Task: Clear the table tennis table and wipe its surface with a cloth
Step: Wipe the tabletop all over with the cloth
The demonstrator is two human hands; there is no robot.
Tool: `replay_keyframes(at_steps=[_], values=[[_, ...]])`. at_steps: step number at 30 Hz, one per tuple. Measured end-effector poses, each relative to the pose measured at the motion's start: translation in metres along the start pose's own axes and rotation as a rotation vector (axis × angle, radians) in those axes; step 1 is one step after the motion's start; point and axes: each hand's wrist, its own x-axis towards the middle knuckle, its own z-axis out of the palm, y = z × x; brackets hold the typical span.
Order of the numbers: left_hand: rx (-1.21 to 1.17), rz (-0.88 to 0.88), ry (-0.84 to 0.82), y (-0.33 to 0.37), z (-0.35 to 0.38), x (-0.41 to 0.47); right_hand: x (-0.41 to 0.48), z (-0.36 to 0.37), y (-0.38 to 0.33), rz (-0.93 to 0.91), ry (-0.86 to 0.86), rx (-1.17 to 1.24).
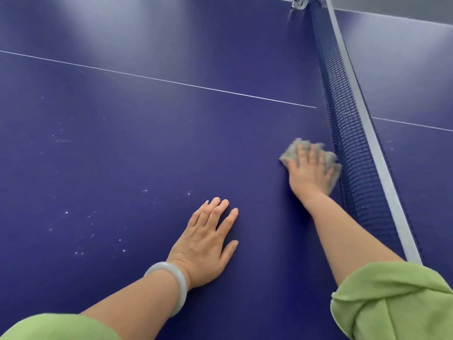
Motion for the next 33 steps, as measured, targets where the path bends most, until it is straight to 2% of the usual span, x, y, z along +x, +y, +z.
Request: replay_keyframes(at_steps=[2,7,12,15,20,23,24,27,30,32,33], values=[[0.01,0.002,-0.005,0.0,0.001,0.001,-0.018,0.005,-0.002,0.084,0.002,0.061],[-0.025,0.022,-0.036,-0.003,0.003,0.001,-0.081,0.029,-0.059,-0.192,-0.002,0.038],[-0.058,0.042,-0.012,-0.005,-0.004,-0.007,-0.088,0.024,-0.061,-0.22,-0.069,0.063],[-0.145,0.033,0.016,-0.015,-0.013,-0.046,-0.088,0.026,-0.061,-0.217,-0.066,0.056],[0.001,0.108,-0.076,-0.065,-0.011,-0.149,-0.092,0.024,-0.065,-0.155,-0.084,0.063],[0.039,0.133,-0.076,-0.079,-0.007,-0.168,-0.116,0.028,-0.09,-0.041,-0.061,0.08],[0.033,0.138,-0.081,-0.078,-0.006,-0.169,-0.13,0.032,-0.106,-0.054,-0.047,0.079],[0.019,0.122,-0.061,-0.075,-0.003,-0.166,-0.173,0.048,-0.151,-0.331,-0.035,0.042],[0.006,0.12,-0.053,-0.076,-0.001,-0.168,-0.174,0.049,-0.158,-0.59,-0.1,-0.034],[0.005,0.119,-0.047,-0.077,-0.001,-0.167,-0.15,0.042,-0.137,-0.533,-0.086,-0.06],[0.01,0.117,-0.047,-0.077,0.0,-0.168,-0.139,0.037,-0.122,-0.391,-0.071,-0.041]])
